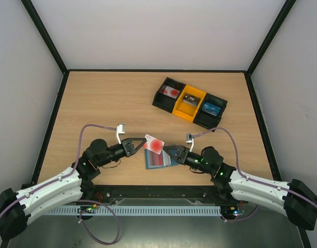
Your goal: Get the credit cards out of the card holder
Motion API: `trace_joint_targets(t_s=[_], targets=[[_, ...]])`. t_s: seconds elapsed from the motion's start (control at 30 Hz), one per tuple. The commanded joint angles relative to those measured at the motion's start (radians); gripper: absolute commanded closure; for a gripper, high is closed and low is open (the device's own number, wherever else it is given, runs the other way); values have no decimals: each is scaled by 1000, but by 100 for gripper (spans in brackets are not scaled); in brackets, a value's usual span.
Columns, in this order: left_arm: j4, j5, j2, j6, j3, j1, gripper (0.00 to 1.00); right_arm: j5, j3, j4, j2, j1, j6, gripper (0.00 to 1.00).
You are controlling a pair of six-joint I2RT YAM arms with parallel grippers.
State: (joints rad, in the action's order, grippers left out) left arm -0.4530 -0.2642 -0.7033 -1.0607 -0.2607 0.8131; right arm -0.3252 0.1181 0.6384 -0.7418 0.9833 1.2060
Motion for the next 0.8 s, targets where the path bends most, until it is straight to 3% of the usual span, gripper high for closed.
trace_joint_targets(t_s=[0.0,0.07,0.53,0.77], targets=[[-103,48,25,-57,16,-8,97,5,29,122,-48,4,33,59],[-129,52,31,-77,31,-8,97,-4,37,145,-78,5,46,65],[-145,72,30,-79,36,-9,97,-20,40,300,-178,26,89,79],[-143,82,34,-77,37,-8,97,-4,39,356,-218,43,107,94]])
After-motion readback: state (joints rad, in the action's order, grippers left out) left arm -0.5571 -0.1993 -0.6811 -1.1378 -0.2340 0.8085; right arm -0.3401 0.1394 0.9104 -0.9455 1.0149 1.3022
